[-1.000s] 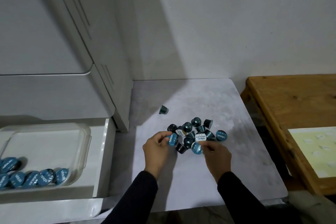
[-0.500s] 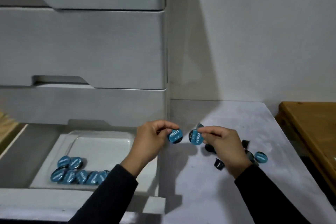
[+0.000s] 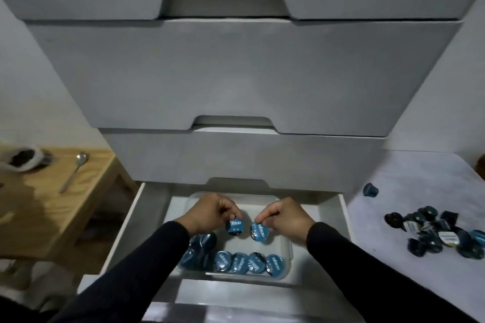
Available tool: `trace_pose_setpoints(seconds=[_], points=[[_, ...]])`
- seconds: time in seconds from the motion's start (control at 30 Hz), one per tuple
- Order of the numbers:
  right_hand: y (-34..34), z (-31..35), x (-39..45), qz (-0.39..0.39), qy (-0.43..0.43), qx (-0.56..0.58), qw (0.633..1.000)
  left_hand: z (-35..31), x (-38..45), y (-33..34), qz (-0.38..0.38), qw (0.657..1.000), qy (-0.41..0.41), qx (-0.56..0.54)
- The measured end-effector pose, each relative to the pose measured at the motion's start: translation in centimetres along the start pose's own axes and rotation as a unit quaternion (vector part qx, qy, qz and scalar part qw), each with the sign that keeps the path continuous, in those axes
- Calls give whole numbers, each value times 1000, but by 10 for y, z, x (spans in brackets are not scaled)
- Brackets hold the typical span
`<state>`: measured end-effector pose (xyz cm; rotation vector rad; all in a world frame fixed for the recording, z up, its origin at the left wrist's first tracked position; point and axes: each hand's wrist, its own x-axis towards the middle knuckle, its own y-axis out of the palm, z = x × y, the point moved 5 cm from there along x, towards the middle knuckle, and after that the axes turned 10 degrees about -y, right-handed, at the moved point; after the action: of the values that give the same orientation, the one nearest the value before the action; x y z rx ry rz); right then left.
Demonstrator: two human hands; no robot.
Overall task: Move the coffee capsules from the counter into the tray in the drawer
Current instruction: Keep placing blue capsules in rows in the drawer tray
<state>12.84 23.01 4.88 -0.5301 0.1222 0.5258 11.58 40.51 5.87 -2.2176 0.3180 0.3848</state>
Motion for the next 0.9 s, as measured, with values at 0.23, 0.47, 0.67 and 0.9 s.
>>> trace_pose_setpoints(seconds=[0.23,0.47,0.67,0.9], points=[[32,-17,18,13,87,-7,996,31,13,14,64,998,-11,25],[46,-21,26,17,96,33,995,41,16,19,82,996,-7,22],[52,-19,29,22,92,40,995,45,18,18,88,996,-3,35],[56,-18,30,23,86,38,995,42,13,16,84,995,1,51]])
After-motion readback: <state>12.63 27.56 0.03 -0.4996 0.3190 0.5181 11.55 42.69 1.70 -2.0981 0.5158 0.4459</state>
